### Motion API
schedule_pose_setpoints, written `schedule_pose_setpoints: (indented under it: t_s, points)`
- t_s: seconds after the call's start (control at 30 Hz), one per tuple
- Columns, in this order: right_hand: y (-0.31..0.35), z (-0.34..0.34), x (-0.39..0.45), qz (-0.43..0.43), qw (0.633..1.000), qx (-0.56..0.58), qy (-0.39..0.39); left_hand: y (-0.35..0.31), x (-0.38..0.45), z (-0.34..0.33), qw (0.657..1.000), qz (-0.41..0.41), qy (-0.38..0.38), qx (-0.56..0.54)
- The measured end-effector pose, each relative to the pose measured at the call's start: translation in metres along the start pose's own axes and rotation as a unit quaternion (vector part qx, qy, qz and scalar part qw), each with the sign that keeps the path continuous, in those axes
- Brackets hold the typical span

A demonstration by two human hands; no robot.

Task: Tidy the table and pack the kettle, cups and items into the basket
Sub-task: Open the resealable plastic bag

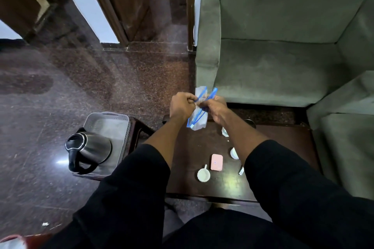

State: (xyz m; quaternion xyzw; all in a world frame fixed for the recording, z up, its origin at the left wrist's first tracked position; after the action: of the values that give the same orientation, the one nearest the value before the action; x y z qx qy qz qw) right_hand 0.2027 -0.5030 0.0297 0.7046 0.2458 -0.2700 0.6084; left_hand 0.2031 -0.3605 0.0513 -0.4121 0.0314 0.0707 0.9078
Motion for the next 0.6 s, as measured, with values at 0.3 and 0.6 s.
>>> schedule_pose_setpoints:
  t_s: [0.3, 0.6]
  points:
    - [0.022, 0.022, -0.022, 0.090, 0.934, -0.274, -0.210, 0.001, -0.007, 0.023, 0.990, -0.028, -0.027, 0.136]
    - [0.020, 0.001, -0.030, 0.232, 0.859, -0.430, -0.152, -0.010, -0.013, -0.003, 0.966, -0.113, 0.055, 0.225]
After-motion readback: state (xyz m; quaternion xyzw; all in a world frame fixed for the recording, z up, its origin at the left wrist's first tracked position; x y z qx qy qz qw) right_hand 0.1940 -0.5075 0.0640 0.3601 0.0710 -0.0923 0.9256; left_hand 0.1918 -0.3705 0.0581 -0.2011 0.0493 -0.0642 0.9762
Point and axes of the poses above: each hand's wrist, its own x-axis towards the middle knuckle, its own z-axis out of the back of the hand, y = z × x, the point moved 7 cm from there along x, towards the middle knuckle, and after that the axes turned 7 degrees about -z, right-handed, at the moved point
